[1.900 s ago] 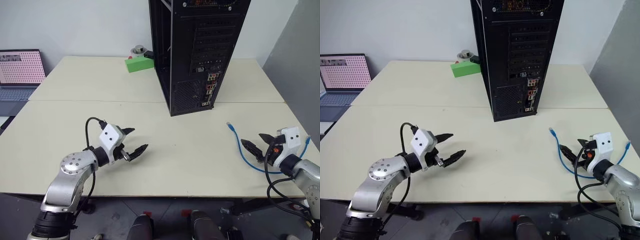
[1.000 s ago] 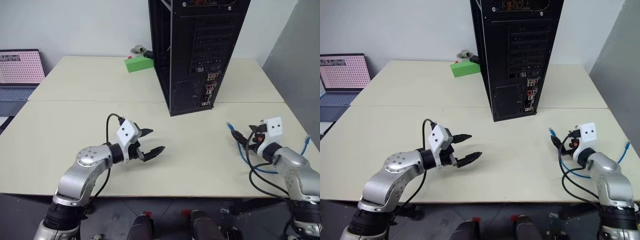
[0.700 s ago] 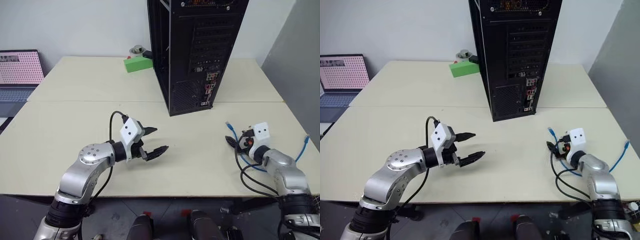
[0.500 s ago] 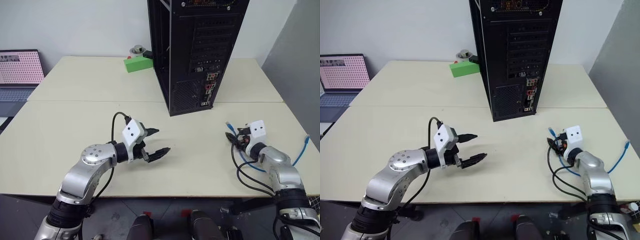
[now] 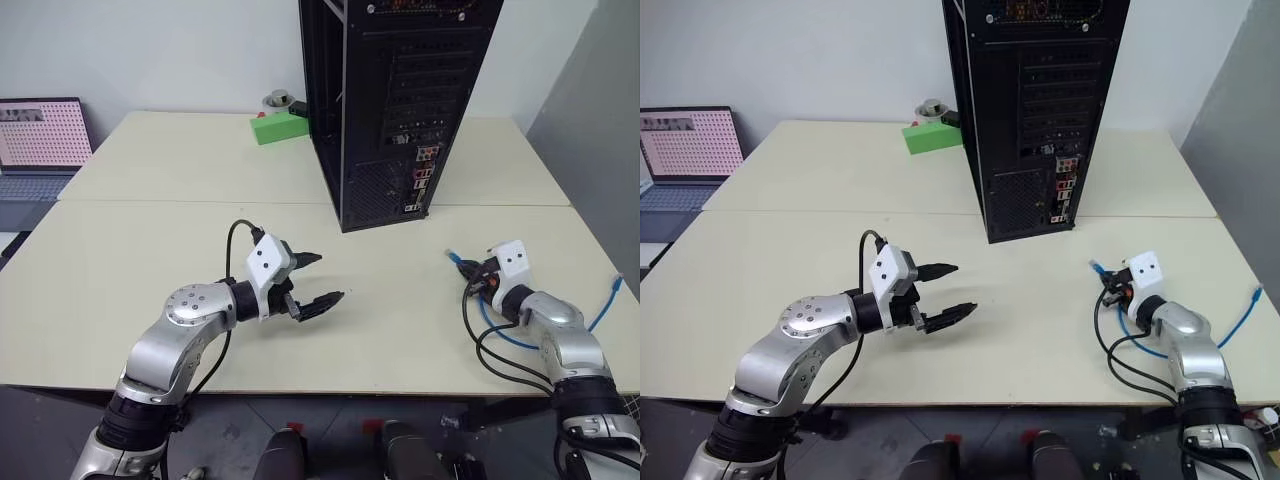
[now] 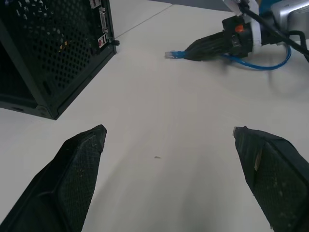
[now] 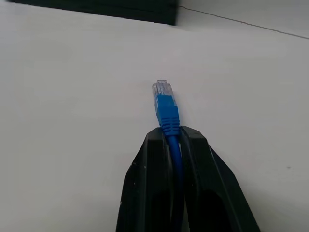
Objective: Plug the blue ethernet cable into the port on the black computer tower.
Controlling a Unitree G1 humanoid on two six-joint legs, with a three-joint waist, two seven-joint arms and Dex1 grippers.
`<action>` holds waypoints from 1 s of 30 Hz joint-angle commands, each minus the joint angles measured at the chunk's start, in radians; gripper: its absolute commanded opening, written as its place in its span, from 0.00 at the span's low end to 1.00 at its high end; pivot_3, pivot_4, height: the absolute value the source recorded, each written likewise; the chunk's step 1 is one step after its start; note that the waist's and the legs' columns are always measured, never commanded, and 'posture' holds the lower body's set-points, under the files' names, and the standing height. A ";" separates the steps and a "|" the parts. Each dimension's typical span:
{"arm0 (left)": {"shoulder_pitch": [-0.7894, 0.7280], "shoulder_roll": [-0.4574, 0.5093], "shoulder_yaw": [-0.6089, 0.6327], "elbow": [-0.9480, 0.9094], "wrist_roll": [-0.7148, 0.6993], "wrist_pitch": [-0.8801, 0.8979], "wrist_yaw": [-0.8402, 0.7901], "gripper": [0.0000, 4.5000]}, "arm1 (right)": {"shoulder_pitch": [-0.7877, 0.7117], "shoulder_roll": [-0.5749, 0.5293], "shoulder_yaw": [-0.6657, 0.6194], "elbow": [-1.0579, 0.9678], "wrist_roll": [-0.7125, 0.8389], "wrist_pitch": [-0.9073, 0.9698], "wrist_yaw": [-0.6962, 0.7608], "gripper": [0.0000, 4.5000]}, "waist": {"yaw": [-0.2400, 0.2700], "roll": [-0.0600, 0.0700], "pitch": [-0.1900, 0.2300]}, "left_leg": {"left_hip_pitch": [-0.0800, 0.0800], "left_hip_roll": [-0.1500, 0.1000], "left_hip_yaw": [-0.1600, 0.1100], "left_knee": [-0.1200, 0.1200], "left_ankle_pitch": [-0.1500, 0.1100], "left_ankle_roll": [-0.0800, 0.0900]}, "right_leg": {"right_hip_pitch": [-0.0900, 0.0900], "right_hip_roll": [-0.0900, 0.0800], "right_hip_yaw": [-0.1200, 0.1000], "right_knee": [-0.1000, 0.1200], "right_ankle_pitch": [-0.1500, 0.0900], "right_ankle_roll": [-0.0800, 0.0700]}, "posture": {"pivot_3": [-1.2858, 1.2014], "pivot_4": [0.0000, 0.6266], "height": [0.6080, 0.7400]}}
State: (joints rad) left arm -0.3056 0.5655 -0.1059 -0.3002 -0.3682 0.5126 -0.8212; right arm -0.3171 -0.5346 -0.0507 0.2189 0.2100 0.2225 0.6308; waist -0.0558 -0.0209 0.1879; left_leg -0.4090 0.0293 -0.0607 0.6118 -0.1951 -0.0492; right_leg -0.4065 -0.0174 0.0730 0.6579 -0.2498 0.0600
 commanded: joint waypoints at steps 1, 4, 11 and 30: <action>-0.055 0.016 -0.056 0.036 0.041 -0.071 -0.069 1.00 | 0.020 -0.050 0.070 -0.229 0.020 0.008 0.134 0.02 | -0.002 0.000 0.000 | 0.000 0.000 0.000 0.000 0.000 0.000 | 0.000 0.000 0.000 0.000 0.000 0.000 | 0.52 0.24 1.00; -0.100 0.018 -0.102 0.088 0.069 -0.115 -0.131 1.00 | 0.012 -0.085 0.148 -0.364 0.031 0.062 0.222 0.01 | -0.002 0.000 0.000 | 0.000 0.000 0.000 0.000 0.000 0.000 | 0.000 0.001 0.000 0.000 0.000 0.000 | 0.52 0.24 1.00; -0.168 0.005 -0.158 0.177 0.095 -0.191 -0.235 1.00 | -0.046 -0.100 0.268 -0.518 0.040 0.179 0.316 0.01 | 0.001 0.000 0.000 | 0.000 0.000 0.000 0.000 0.000 0.000 | 0.000 0.001 0.000 0.000 0.000 0.000 | 0.52 0.24 1.00; -0.181 0.005 -0.175 0.250 0.117 -0.258 -0.368 0.50 | -0.086 -0.090 0.344 -0.543 0.017 0.187 0.386 0.01 | 0.002 0.000 0.000 | 0.000 0.000 -0.001 0.000 0.000 0.000 | 0.000 0.000 -0.001 0.000 0.000 0.000 | 0.52 0.24 1.00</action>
State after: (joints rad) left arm -0.4764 0.5647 -0.2815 -0.0396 -0.2545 0.2730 -1.1752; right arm -0.3815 -0.6207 0.2969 -0.2809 0.2206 0.4247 1.0031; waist -0.0541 -0.0210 0.1881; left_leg -0.4093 0.0296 -0.0614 0.6120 -0.1951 -0.0492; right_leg -0.4068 -0.0169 0.0723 0.6577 -0.2499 0.0599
